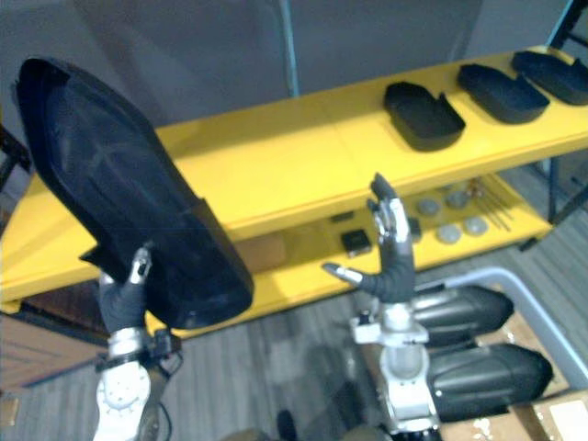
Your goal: Walk over and take plastic housings, then place them on the shelf
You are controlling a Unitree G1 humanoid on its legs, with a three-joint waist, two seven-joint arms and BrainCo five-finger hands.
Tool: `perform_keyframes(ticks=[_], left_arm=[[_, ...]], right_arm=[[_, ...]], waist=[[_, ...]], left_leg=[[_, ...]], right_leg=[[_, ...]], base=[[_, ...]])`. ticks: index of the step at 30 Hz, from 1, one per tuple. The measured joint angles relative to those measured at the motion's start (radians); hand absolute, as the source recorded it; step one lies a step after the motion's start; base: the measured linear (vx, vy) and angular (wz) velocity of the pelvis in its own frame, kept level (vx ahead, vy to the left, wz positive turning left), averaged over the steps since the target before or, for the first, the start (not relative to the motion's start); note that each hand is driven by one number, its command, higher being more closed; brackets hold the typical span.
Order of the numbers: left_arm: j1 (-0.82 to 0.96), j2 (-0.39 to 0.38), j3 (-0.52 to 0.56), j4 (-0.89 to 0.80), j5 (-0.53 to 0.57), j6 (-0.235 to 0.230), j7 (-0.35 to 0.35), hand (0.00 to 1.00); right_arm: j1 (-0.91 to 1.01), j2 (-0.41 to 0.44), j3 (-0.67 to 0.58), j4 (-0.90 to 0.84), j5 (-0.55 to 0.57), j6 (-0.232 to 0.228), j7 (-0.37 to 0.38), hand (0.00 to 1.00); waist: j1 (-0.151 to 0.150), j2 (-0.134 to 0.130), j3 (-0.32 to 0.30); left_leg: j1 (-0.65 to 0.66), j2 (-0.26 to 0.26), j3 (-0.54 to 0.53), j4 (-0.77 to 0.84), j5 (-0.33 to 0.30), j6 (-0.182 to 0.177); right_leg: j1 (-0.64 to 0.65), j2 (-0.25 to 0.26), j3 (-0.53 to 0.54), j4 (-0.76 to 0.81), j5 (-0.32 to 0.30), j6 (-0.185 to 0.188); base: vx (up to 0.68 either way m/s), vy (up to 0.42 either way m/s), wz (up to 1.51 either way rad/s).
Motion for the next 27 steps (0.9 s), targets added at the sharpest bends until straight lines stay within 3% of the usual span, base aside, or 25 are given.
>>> perform_keyframes(ticks=[6, 8, 10, 11, 13, 16, 17, 18, 21, 27], left_arm=[[-0.017, 0.000, -0.003, -0.021, 0.021, 0.000, 0.000, 1.00], [-0.035, 0.002, -0.003, -0.018, 0.019, -0.001, -0.006, 1.00], [-0.047, 0.019, 0.005, -0.018, 0.013, -0.002, -0.022, 1.00], [-0.048, 0.036, 0.001, -0.012, 0.010, -0.003, -0.024, 1.00], [-0.066, 0.044, 0.001, -0.001, 0.007, -0.003, -0.029, 1.00], [-0.084, 0.049, 0.001, 0.001, 0.008, -0.002, -0.026, 1.00], [-0.084, 0.051, -0.004, 0.003, 0.011, -0.002, -0.017, 1.00], [-0.084, 0.046, -0.007, 0.011, 0.011, -0.001, -0.014, 1.00], [-0.082, 0.037, -0.049, 0.014, 0.011, 0.005, -0.022, 1.00], [-0.117, 0.040, -0.119, 0.014, 0.010, 0.004, -0.080, 1.00]], right_arm=[[0.007, -0.020, -0.003, 0.052, 0.005, 0.000, -0.023, 0.00], [0.028, -0.026, -0.009, 0.065, 0.004, 0.000, -0.026, 0.00], [0.044, -0.017, -0.007, 0.075, -0.021, 0.000, -0.027, 0.00], [0.054, -0.003, -0.002, 0.075, -0.038, -0.003, -0.025, 0.00], [0.053, -0.002, 0.003, 0.072, -0.037, -0.004, -0.015, 0.00], [0.039, -0.007, 0.005, 0.062, -0.035, -0.004, 0.023, 0.00], [0.032, -0.012, 0.005, 0.061, -0.035, -0.004, 0.031, 0.00], [0.031, -0.023, 0.005, 0.061, -0.034, -0.004, 0.030, 0.00], [0.012, -0.073, 0.005, 0.061, -0.038, -0.003, 0.018, 0.00], [0.040, -0.069, -0.044, 0.020, -0.078, -0.003, -0.078, 0.00]], waist=[[-0.010, -0.019, 0.002], [-0.013, -0.022, 0.005], [-0.012, -0.041, 0.019], [-0.025, -0.037, 0.024], [-0.032, -0.038, 0.024], [-0.031, -0.048, 0.028], [-0.033, -0.066, 0.032], [-0.034, -0.062, 0.033], [-0.030, -0.003, 0.040], [-0.038, -0.007, 0.041]], left_leg=[[0.013, 0.007, 0.007, 0.024, -0.022, 0.004], [0.014, 0.017, 0.000, 0.075, -0.054, 0.008], [0.039, 0.021, -0.011, 0.115, -0.091, 0.033], [0.039, 0.032, -0.031, 0.130, -0.108, 0.045], [0.026, 0.049, -0.064, 0.131, -0.111, 0.043], [-0.017, 0.042, -0.075, 0.162, -0.120, 0.027], [-0.032, 0.020, -0.082, 0.194, -0.138, 0.019], [-0.037, 0.017, -0.088, 0.207, -0.146, 0.014], [-0.077, 0.050, -0.090, 0.259, -0.165, 0.001], [-0.043, 0.078, -0.075, 0.204, -0.165, -0.010]], right_leg=[[-0.005, -0.009, 0.027, 0.047, -0.001, -0.002], [-0.042, -0.020, 0.057, 0.176, -0.011, -0.019], [-0.084, -0.024, 0.141, 0.314, -0.030, -0.081], [-0.089, 0.012, 0.206, 0.321, -0.072, -0.097], [-0.119, 0.087, 0.257, 0.274, -0.099, -0.089], [-0.192, 0.155, 0.285, 0.170, -0.071, -0.092], [-0.207, 0.154, 0.307, 0.154, -0.022, -0.097], [-0.209, 0.154, 0.307, 0.160, -0.009, -0.089], [-0.204, 0.177, 0.294, 0.113, 0.015, -0.088], [-0.137, 0.211, 0.278, 0.005, 0.045, -0.100]], base=[[0.03, 0.017, -0.06], [0.00, 0.059, 0.12], [-0.02, 0.066, 0.14], [-0.03, 0.036, 0.31], [-0.03, -0.021, 0.40], [0.00, -0.035, 0.29], [0.02, -0.086, 0.32], [0.10, -0.095, 0.19], [0.13, -0.044, 0.00], [0.13, -0.032, 0.00]])
